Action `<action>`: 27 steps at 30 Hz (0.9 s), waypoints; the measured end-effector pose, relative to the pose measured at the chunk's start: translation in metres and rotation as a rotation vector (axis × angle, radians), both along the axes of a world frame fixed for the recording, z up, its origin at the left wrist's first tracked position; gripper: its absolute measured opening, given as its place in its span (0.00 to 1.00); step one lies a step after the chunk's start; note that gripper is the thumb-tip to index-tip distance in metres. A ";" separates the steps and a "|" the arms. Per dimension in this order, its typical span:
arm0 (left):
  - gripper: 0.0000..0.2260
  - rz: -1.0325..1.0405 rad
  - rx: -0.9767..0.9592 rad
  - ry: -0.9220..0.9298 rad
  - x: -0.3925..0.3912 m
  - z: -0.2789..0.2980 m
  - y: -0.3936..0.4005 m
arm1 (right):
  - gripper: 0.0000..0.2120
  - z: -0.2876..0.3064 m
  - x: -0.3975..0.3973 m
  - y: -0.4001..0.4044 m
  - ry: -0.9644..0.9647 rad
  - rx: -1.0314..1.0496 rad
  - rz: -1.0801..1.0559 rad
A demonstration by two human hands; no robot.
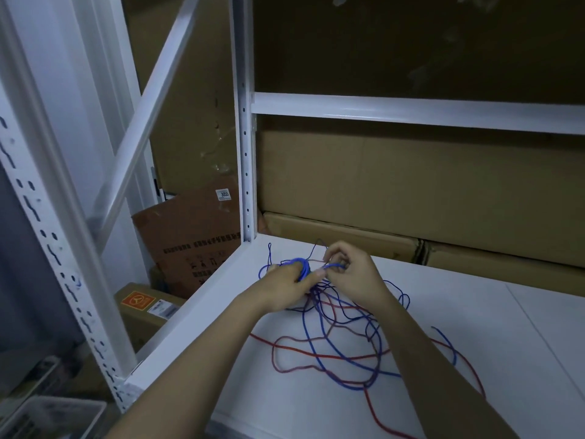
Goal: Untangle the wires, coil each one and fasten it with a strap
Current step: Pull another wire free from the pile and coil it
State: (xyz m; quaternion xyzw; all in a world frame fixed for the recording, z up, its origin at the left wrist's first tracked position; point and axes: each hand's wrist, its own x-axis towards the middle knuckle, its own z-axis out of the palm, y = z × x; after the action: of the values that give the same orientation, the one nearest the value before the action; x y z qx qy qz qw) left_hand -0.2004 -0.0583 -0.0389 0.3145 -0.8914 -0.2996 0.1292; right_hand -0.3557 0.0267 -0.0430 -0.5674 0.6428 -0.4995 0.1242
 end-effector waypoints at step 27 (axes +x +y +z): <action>0.11 0.175 -0.152 0.020 -0.013 -0.034 -0.071 | 0.06 -0.053 0.008 -0.064 0.437 0.170 -0.108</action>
State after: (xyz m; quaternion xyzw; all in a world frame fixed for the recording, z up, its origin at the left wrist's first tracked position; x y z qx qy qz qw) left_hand -0.2138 -0.1297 -0.0729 0.3771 -0.8795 -0.2218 0.1874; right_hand -0.3474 -0.0374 -0.0961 -0.6141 0.7237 -0.3149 0.0027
